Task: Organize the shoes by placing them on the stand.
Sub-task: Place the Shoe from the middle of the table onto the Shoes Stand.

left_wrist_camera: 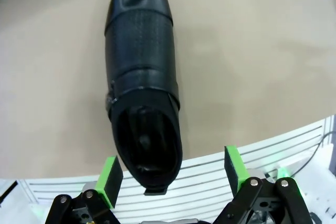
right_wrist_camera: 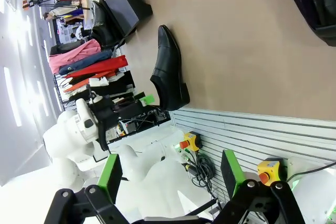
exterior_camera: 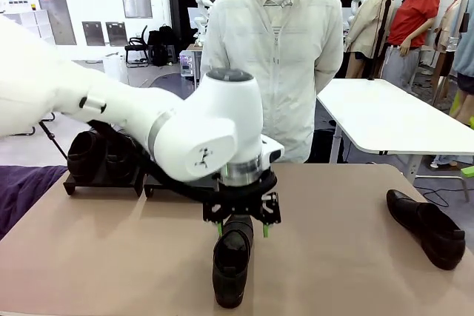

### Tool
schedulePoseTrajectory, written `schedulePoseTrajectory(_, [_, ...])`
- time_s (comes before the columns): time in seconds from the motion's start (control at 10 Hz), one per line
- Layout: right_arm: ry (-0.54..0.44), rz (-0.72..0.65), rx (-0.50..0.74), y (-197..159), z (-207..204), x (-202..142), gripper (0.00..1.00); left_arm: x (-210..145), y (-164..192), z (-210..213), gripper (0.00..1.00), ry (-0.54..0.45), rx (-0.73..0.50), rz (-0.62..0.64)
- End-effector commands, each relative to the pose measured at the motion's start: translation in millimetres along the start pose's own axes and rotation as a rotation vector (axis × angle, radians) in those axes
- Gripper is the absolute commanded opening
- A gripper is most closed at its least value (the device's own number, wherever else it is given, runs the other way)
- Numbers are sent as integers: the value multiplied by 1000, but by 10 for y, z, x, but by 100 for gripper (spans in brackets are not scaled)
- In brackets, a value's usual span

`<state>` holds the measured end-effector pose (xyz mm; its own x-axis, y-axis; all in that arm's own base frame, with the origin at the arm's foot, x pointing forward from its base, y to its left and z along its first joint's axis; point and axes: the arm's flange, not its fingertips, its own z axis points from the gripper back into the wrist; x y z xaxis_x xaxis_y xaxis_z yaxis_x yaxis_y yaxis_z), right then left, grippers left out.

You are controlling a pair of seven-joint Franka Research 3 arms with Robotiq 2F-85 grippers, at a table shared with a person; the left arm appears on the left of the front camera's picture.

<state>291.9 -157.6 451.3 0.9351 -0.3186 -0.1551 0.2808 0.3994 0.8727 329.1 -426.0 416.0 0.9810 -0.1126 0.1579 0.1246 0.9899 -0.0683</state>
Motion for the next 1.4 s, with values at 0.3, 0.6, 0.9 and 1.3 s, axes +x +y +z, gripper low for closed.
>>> schedulePoseTrajectory(0.3, [9,23,-2,5,44,7,100,-187,-265,-609,100,-19,30,-1])
schedulePoseTrajectory(0.6, [9,23,-2,5,44,7,100,-96,-375,-845,100,-45,48,-8])
schedulePoseTrajectory(0.9, [9,23,-2,5,44,7,100,-115,-380,-908,100,-45,71,-8])
schedulePoseTrajectory(1.3, [9,23,-2,5,44,7,100,-86,-384,-917,0,-69,117,9])
